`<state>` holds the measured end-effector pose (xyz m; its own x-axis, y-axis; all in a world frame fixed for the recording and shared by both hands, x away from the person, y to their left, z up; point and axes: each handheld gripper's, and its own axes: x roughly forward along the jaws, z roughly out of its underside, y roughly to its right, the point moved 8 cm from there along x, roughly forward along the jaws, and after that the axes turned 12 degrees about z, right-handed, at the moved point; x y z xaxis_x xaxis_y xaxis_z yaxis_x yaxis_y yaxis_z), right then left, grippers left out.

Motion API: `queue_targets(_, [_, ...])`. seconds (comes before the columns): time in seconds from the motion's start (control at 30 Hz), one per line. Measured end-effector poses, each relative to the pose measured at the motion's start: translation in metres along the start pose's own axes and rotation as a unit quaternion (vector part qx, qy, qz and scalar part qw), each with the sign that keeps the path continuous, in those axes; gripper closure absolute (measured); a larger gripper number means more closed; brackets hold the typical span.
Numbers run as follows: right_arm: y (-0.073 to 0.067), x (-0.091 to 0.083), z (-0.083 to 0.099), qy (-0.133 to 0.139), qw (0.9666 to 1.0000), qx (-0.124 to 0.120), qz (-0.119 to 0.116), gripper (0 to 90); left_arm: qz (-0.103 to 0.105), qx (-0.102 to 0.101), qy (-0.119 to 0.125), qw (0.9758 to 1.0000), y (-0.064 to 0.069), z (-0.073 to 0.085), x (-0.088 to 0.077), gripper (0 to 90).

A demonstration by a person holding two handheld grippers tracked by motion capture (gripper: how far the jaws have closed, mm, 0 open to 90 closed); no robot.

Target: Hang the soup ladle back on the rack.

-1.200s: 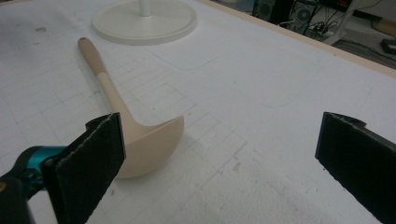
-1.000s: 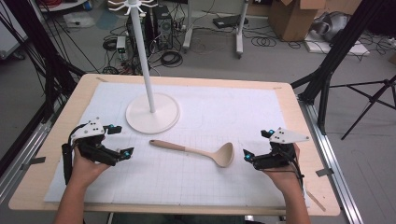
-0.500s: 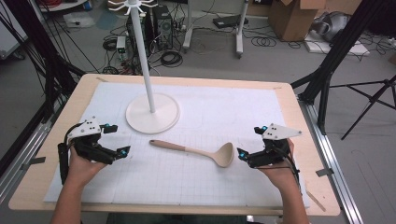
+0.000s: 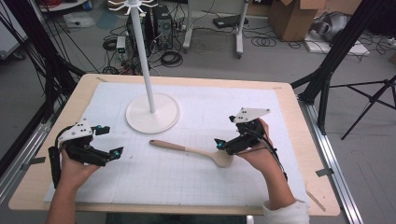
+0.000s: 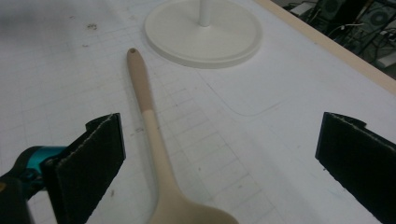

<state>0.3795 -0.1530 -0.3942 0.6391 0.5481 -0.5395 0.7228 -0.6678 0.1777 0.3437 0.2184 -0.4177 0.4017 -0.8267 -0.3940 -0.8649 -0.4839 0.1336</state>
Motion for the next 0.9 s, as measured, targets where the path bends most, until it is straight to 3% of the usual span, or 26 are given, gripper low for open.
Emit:
queue_targets(0.23, [-0.014,0.028,-0.014,-0.025,0.9993,-0.019,-0.02,0.4,-0.002,0.002,-0.001,1.0,0.001,-0.001,0.0,2.2])
queue_targets(0.43, [-0.033,0.056,-0.023,-0.053,0.9966,-0.045,-0.045,0.4,-0.004,0.004,0.0,1.0,-0.001,-0.001,-0.002,2.2])
queue_targets(0.7, [-0.053,0.085,-0.017,-0.104,0.9891,-0.077,-0.069,0.5,-0.003,0.003,-0.001,1.0,-0.001,-0.001,-0.002,2.2])
queue_targets(0.9, [-0.063,0.096,-0.007,-0.136,0.9831,-0.095,-0.078,0.6,-0.003,0.005,-0.006,1.0,-0.001,0.0,0.001,2.2])
